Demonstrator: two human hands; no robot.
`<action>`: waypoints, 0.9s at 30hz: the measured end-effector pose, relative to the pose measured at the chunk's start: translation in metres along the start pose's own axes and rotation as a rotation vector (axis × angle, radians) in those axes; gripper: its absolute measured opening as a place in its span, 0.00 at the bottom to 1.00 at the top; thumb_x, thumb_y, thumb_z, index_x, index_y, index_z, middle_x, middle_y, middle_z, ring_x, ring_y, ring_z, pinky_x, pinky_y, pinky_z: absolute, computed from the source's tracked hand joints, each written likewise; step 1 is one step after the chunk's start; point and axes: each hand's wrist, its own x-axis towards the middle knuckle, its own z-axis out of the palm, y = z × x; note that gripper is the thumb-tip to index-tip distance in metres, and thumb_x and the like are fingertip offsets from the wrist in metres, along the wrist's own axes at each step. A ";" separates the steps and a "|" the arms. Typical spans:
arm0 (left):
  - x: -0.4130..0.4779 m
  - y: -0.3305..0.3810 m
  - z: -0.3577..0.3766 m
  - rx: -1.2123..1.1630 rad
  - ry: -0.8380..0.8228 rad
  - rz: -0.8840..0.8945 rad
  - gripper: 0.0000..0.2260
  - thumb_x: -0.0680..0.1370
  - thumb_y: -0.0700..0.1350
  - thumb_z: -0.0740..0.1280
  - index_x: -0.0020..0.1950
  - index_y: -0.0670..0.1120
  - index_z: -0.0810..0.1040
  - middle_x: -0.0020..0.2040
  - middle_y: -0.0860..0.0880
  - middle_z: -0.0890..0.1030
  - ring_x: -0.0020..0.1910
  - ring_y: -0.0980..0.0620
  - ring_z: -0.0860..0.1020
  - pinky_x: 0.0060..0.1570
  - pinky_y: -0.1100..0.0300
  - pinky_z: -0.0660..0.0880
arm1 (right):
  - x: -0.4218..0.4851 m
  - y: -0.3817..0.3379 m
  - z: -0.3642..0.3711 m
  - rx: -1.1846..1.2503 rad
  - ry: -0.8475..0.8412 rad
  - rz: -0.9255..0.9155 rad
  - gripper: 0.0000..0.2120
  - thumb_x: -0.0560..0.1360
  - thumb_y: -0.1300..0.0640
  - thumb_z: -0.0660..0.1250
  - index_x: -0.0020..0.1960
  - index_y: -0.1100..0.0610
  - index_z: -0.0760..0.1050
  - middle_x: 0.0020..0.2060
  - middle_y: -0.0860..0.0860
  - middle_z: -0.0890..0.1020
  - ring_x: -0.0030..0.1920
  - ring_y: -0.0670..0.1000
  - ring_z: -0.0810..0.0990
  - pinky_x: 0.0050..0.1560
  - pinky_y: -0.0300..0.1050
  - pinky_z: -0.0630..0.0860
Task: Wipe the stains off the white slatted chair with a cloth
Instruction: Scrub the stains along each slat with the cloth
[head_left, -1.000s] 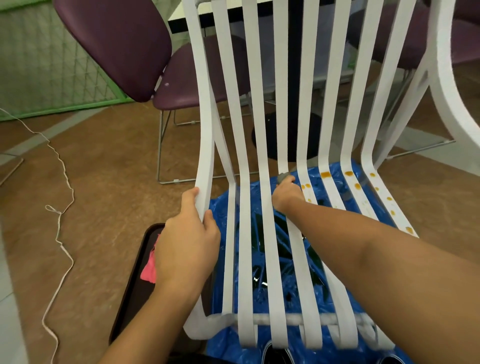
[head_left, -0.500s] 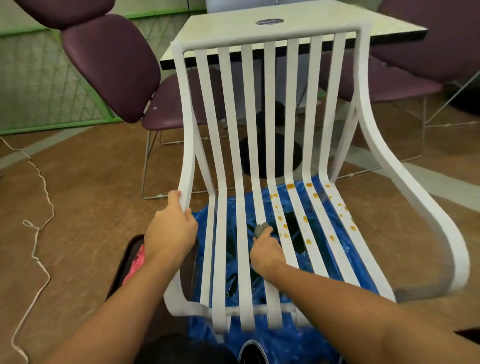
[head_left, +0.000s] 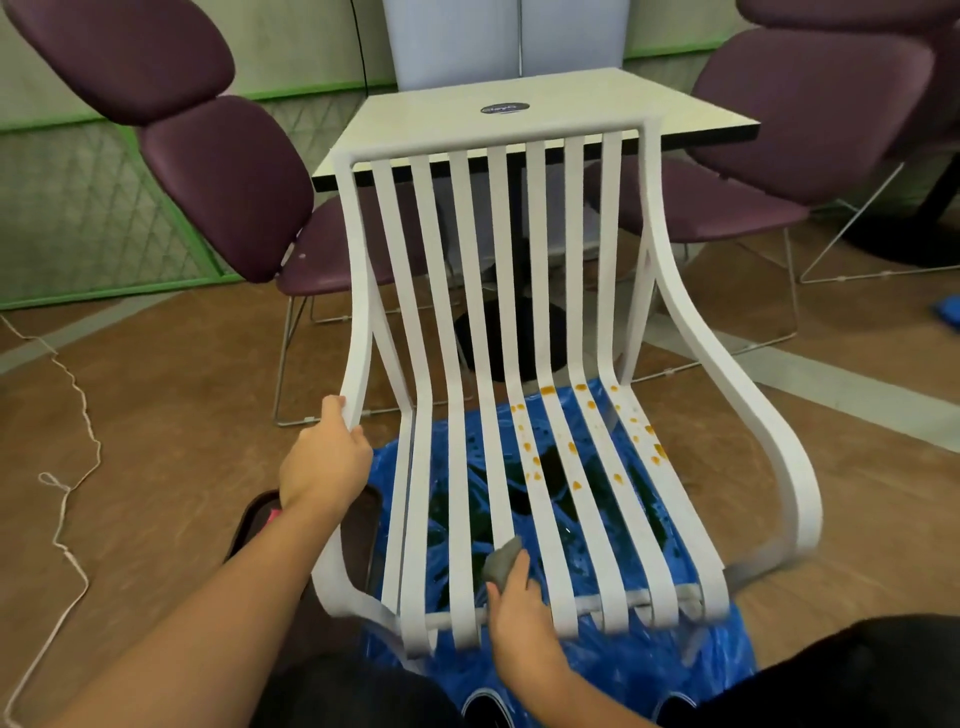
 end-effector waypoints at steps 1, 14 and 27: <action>-0.001 0.000 0.000 -0.001 0.004 0.000 0.18 0.84 0.47 0.58 0.75 0.50 0.64 0.57 0.38 0.80 0.41 0.43 0.77 0.36 0.50 0.74 | -0.002 0.000 -0.002 0.028 0.001 0.015 0.32 0.85 0.45 0.51 0.81 0.55 0.41 0.69 0.57 0.71 0.64 0.56 0.75 0.63 0.50 0.73; -0.002 0.000 -0.003 -0.020 0.003 -0.020 0.19 0.84 0.47 0.59 0.75 0.51 0.64 0.54 0.41 0.80 0.40 0.45 0.76 0.32 0.53 0.70 | -0.003 0.008 -0.040 0.299 -0.082 0.087 0.10 0.82 0.64 0.56 0.61 0.57 0.68 0.51 0.55 0.75 0.50 0.55 0.75 0.51 0.53 0.75; 0.001 -0.003 0.001 -0.055 0.004 -0.021 0.19 0.84 0.48 0.59 0.75 0.52 0.64 0.57 0.39 0.80 0.43 0.43 0.78 0.36 0.50 0.75 | 0.022 0.006 -0.108 0.233 -0.034 0.060 0.19 0.86 0.57 0.49 0.75 0.56 0.62 0.54 0.55 0.76 0.44 0.50 0.71 0.46 0.43 0.67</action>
